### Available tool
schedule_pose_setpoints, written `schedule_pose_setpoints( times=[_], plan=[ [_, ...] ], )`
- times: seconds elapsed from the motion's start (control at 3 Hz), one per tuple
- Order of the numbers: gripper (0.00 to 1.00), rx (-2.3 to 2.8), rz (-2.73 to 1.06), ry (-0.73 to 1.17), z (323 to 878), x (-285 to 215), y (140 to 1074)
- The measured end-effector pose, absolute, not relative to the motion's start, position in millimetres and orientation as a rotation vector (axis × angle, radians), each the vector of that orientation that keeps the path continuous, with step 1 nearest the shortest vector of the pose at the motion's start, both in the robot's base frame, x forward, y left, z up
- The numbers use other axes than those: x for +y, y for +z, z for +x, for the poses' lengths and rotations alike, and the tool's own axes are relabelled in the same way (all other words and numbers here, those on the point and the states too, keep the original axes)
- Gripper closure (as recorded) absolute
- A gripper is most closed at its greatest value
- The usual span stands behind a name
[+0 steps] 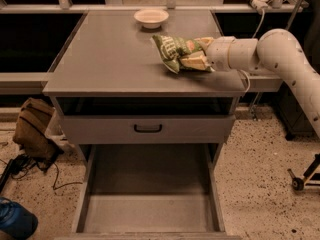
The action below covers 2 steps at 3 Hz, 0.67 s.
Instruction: Pick green jalapeno chip bag from middle drawer and place on counter
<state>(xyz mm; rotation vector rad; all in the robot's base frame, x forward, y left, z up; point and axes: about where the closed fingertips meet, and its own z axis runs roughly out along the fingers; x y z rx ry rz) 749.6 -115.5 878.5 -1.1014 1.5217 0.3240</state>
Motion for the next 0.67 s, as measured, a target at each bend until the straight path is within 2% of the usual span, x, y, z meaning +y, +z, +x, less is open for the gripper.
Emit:
schedule_pose_setpoints(
  times=[0.33,0.67],
  plan=[
    [0.0,1.522,-1.101,0.324,749.6,-115.4,878.5],
    [0.0,1.522,-1.101,0.324,749.6,-115.4,878.5]
  ],
)
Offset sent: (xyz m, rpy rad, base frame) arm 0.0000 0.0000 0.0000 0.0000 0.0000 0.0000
